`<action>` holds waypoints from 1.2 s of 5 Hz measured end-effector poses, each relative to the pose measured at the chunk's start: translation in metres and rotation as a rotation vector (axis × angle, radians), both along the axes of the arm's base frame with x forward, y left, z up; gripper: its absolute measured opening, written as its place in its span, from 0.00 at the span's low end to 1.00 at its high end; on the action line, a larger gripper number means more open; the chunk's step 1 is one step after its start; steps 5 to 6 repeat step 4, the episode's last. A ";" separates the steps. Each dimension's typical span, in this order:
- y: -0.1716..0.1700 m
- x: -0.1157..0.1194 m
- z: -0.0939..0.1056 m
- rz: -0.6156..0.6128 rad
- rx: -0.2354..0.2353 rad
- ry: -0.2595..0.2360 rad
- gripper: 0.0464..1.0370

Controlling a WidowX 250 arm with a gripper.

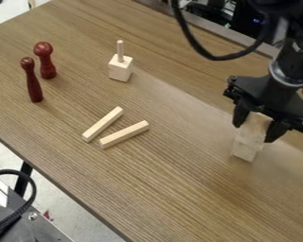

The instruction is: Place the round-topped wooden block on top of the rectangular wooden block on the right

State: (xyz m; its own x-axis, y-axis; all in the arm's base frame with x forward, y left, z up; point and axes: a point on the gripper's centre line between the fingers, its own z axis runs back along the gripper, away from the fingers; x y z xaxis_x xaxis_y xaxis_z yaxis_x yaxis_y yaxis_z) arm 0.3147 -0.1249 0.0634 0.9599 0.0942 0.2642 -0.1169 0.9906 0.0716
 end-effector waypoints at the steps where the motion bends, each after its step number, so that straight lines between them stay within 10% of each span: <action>1: 0.000 0.000 0.000 -0.001 0.002 0.000 0.55; 6: 0.005 0.002 0.001 0.035 0.002 -0.002 0.59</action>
